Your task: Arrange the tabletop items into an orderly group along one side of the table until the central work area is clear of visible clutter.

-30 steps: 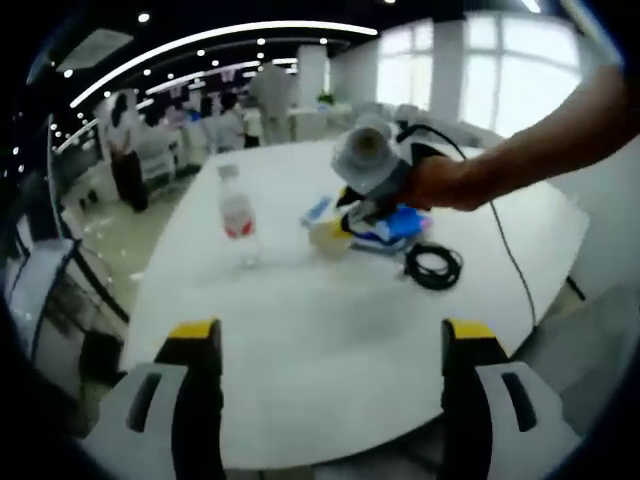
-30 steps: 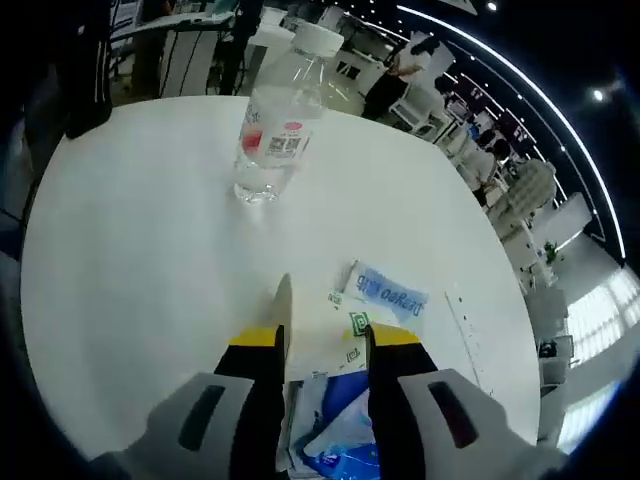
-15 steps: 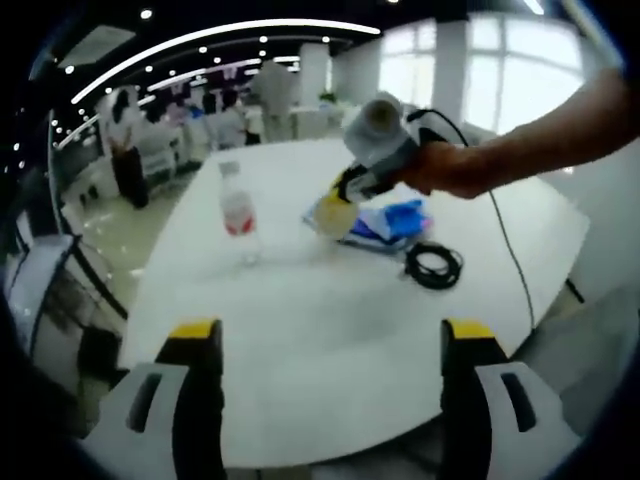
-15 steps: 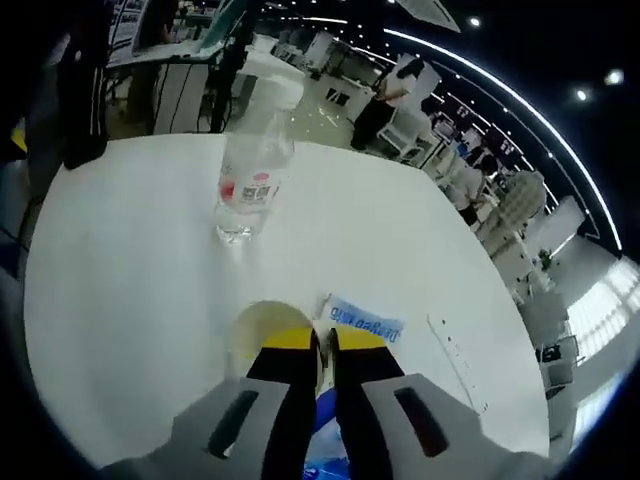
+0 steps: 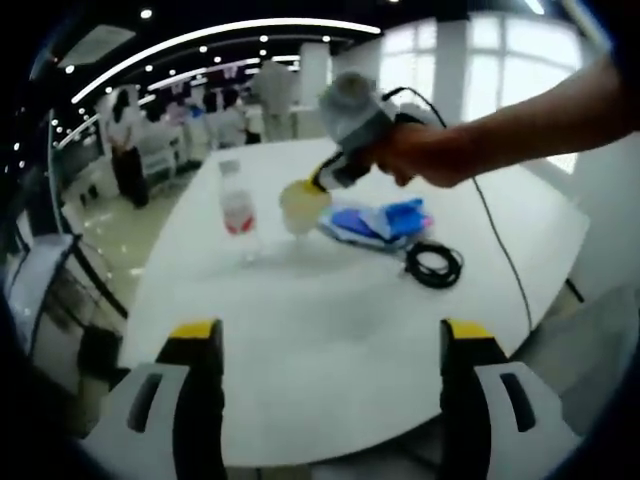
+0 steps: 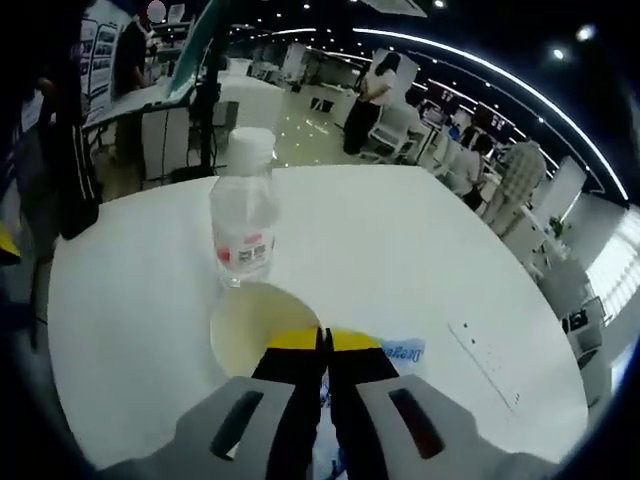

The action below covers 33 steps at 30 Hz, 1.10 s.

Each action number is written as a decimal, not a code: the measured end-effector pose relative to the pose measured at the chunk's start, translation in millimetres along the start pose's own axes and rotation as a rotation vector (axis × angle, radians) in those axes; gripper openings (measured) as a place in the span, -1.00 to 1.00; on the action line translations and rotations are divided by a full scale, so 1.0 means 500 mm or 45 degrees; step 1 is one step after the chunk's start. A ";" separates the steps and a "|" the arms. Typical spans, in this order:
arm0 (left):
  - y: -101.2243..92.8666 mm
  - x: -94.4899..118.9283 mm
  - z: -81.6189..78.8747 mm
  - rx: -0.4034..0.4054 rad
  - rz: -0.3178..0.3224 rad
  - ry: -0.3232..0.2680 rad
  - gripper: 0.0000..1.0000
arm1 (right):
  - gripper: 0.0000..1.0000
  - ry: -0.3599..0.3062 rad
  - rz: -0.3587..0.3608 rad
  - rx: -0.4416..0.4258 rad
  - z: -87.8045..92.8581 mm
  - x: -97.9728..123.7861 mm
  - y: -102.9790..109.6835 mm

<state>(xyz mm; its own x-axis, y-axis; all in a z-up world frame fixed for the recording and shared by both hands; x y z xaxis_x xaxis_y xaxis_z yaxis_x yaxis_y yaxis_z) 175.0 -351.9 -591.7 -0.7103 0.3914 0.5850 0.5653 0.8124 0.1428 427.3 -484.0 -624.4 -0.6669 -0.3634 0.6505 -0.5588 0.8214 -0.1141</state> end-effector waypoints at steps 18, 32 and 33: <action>0.006 0.000 0.000 0.028 -0.014 -0.010 0.71 | -1.00 0.151 0.011 -0.289 -0.029 -0.056 -0.010; 0.005 0.000 -0.001 0.028 -0.018 -0.009 0.70 | -0.99 0.270 0.034 -0.492 0.010 -0.071 -0.018; 0.005 0.000 -0.001 0.028 -0.016 -0.010 0.70 | -0.99 0.271 0.034 -0.495 0.011 -0.068 -0.016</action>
<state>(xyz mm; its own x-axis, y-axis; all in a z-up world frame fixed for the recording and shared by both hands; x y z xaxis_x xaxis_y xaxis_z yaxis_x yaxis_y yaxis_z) 176.5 -350.2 -590.9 -0.7208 0.3843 0.5768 0.5469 0.8266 0.1327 451.7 -480.7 -650.0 -0.5392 -0.2747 0.7961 -0.2885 0.9484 0.1318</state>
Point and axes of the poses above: the point that each gripper's makers call its tool centre point, and the gripper's own axes: x roughly backward along the fingers, y roughly to its left, z roughly out of its underside, the point moved 7 cm from there along x, roughly backward along the fingers, and after that the axes turned 12 degrees about -x, right-handed, at the moved point
